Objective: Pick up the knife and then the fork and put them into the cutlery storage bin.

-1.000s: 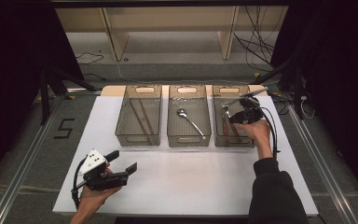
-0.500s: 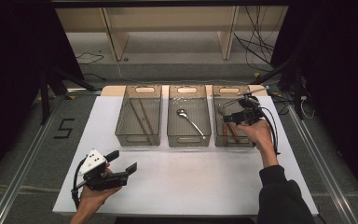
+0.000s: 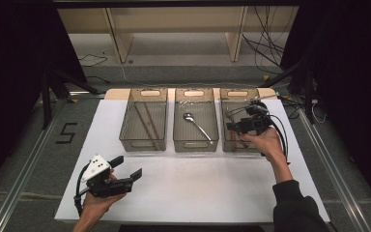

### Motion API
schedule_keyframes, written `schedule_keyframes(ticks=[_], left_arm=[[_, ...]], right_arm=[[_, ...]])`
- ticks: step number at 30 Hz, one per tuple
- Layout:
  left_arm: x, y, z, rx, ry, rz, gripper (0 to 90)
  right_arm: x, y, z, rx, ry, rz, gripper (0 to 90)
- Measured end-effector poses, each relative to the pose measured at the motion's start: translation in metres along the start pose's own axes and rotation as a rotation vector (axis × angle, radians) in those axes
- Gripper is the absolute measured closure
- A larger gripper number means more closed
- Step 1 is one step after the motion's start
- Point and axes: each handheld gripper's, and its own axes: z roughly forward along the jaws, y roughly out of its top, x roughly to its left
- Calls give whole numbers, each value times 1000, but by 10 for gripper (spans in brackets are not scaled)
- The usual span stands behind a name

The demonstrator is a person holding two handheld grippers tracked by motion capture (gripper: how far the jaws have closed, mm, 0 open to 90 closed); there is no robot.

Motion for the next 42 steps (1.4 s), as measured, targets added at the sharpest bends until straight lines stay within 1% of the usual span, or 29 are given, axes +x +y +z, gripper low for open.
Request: schedule_keyframes(ticks=[5, 13, 16, 20, 24, 26, 29, 33, 35, 42], left_arm=[[0, 0, 0, 0, 1, 0, 137], [0, 0, 0, -2, 0, -3, 137], [0, 0, 0, -2, 0, -2, 137], [0, 0, 1, -1, 0, 0, 137], [-1, 0, 1, -2, 0, 0, 137], [0, 0, 0, -2, 0, 0, 137], [0, 0, 0, 0, 0, 2, 137], [-1, 0, 0, 0, 0, 1, 137], [-1, 0, 1, -1, 0, -1, 137], [-1, 0, 1, 1, -1, 0, 137]], right_arm=[[7, -5, -2, -17, 21, -13, 310], [22, -16, -7, -73, 40, -50, 285], [28, -22, -9, -89, 64, -55, 276], [38, -31, -12, -110, 83, -99, 269], [46, -40, -14, -125, 101, -115, 263], [49, -44, -15, -134, 103, -124, 261], [52, -49, -16, -152, 109, -137, 258], [54, -57, -18, -167, 109, -142, 248], [55, -62, -20, -174, 118, -139, 245], [58, -82, -24, -224, 135, -154, 244]])
